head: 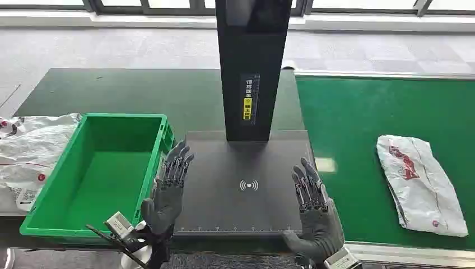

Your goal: Moved the parcel from conveyor to table for the left to box.

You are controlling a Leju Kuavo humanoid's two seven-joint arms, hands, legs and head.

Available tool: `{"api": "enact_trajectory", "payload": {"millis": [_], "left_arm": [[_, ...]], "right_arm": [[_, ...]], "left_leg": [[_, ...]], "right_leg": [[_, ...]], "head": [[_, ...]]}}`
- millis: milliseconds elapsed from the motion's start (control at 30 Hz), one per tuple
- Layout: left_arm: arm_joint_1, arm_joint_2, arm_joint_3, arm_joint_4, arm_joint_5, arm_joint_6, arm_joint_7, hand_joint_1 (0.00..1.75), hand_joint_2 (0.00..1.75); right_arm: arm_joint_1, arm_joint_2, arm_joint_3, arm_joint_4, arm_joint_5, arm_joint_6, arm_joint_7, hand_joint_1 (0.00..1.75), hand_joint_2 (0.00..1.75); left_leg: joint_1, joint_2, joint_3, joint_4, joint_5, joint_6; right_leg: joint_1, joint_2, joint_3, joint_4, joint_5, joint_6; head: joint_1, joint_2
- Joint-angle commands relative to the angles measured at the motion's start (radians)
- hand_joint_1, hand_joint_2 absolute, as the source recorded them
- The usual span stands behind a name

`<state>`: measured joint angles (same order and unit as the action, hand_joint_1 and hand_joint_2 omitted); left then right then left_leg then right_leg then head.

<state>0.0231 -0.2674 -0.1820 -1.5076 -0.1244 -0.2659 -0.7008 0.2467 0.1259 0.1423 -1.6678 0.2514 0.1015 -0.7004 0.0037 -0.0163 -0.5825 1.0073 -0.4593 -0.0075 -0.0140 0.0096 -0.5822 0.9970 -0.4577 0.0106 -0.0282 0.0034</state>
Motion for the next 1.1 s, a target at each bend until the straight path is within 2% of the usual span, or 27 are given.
{"api": "enact_trajectory", "payload": {"millis": [33,267,333,667,800,900,967,1067,1100], "left_arm": [[-0.022,0.032,-0.033,0.03,0.018,-0.016,0.003,0.0,0.0],[-0.052,0.035,-0.032,0.005,0.058,-0.032,0.003,0.0,0.0],[-0.047,0.039,-0.032,-0.024,0.073,-0.041,0.003,0.0,0.0],[-0.045,0.04,-0.032,-0.034,0.074,-0.042,0.003,0.0,0.0],[-0.019,0.042,-0.03,-0.092,0.085,-0.047,0.003,0.0,0.0],[-0.01,0.045,-0.028,-0.107,0.084,-0.049,0.003,0.0,0.0],[-0.01,0.045,-0.026,-0.114,0.081,-0.043,0.003,0.0,0.0],[0.024,0.042,-0.015,-0.117,0.064,0.021,0.003,0.0,0.0],[0.056,0.041,-0.012,-0.122,0.034,0.078,0.003,0.0,0.0]], "right_arm": [[-0.029,-0.012,-0.013,0.017,-0.022,-0.003,0.002,0.0,1.75],[-0.018,-0.043,0.013,-0.047,-0.094,-0.037,0.002,0.0,1.75],[-0.018,-0.046,0.01,-0.079,-0.142,0.002,0.002,0.0,1.75],[-0.017,-0.043,0.007,-0.087,-0.147,0.011,0.002,0.0,1.75],[-0.006,-0.017,-0.031,-0.133,-0.203,0.11,0.002,0.0,1.75],[-0.017,-0.005,-0.052,-0.125,-0.186,0.132,0.002,0.0,1.75],[-0.024,-0.003,-0.051,-0.116,-0.156,0.11,0.002,0.0,1.75],[-0.025,0.005,-0.073,0.001,-0.029,-0.06,0.002,0.0,1.75],[-0.029,0.042,-0.135,0.055,0.04,-0.103,0.002,0.0,1.75]], "left_leg": [[0.0,0.001,0.002,-0.001,0.0,0.0],[0.0,0.0,0.0,0.0,0.0,0.0],[0.0,0.001,0.0,0.0,0.0,0.0],[0.0,0.0,0.0,-0.001,0.0,0.0],[0.0,0.001,0.0,0.0,0.0,0.0],[0.0,0.001,0.001,-0.001,0.0,0.0],[0.0,0.002,0.002,-0.002,0.0,0.0],[0.0,0.002,0.002,-0.002,0.0,0.0],[0.0,0.002,0.004,-0.003,0.0,0.0]], "right_leg": [[0.0,-0.001,0.002,-0.001,0.0,-0.001],[0.0,-0.002,0.0,0.0,0.0,0.0],[0.0,-0.001,0.0,0.0,0.0,0.0],[0.0,-0.001,0.0,-0.001,0.0,0.0],[0.0,0.0,0.0,0.0,0.0,-0.001],[0.0,0.0,0.001,-0.001,0.0,0.0],[0.001,0.0,0.002,-0.002,0.0,-0.001],[0.001,0.0,0.002,-0.002,0.0,-0.001],[0.001,0.0,0.004,-0.004,0.001,-0.001]], "head": [[0.0,0.0],[0.0,0.0],[0.0,0.0],[0.0,0.0],[0.0,0.0],[0.0,0.0],[0.0,0.0],[0.0,0.0],[0.0,0.0]]}}
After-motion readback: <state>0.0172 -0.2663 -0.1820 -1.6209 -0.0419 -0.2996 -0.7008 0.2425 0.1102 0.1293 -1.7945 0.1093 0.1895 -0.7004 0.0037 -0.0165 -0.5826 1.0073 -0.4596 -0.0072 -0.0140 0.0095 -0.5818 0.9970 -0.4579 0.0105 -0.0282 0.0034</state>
